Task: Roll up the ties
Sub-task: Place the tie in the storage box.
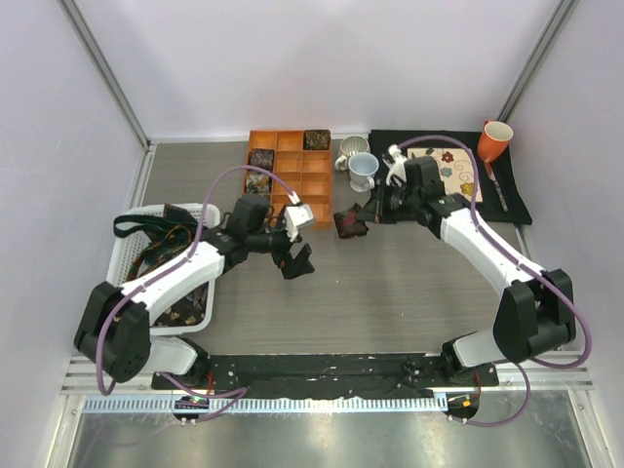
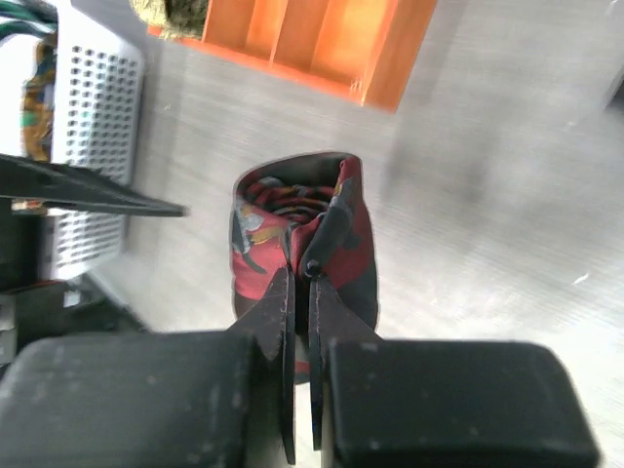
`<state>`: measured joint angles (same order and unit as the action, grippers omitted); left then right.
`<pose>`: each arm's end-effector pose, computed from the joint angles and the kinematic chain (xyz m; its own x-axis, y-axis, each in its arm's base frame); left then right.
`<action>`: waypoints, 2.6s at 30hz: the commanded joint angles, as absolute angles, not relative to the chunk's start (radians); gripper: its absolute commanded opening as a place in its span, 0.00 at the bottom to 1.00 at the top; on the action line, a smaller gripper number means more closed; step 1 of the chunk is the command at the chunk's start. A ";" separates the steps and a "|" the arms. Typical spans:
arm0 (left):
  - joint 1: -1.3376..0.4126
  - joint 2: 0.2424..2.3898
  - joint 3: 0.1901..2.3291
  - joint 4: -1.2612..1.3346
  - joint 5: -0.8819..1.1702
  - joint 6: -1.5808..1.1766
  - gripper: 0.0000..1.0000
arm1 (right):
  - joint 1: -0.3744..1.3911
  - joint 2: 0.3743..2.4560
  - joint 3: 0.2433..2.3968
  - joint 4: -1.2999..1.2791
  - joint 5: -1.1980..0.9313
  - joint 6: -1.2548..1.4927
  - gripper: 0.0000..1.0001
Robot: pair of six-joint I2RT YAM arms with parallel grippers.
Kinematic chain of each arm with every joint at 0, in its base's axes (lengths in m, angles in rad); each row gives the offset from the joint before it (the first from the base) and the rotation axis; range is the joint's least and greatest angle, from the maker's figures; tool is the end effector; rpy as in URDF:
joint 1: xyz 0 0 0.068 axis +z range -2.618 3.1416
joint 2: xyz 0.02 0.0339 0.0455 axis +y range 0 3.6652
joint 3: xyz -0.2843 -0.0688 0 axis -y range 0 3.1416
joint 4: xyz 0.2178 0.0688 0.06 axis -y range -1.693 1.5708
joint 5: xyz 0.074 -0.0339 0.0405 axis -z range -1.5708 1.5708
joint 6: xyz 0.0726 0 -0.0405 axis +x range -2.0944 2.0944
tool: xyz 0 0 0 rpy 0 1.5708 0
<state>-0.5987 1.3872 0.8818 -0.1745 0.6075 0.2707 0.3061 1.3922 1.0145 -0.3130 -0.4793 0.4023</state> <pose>0.2175 -0.1986 0.2561 -0.2787 0.4559 -0.8453 0.9381 0.3178 -0.1379 0.2767 0.1226 0.2805 -0.7964 0.1127 -0.5942 -0.3201 0.7551 0.5721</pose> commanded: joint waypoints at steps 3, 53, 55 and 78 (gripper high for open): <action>-0.471 1.252 0.854 -0.255 0.641 0.126 1.00 | 0.422 1.514 1.343 -0.465 -0.232 0.125 0.01; -0.029 0.703 0.552 -0.158 0.606 -0.206 1.00 | 0.735 2.022 1.729 -0.453 0.022 -0.884 0.01; -0.029 0.706 0.549 -0.153 0.604 -0.209 1.00 | 0.727 2.023 1.720 -0.453 0.014 -0.879 0.01; -0.029 0.758 0.543 -0.089 0.635 -0.227 1.00 | 0.693 2.022 1.678 -0.474 -0.044 -0.874 0.01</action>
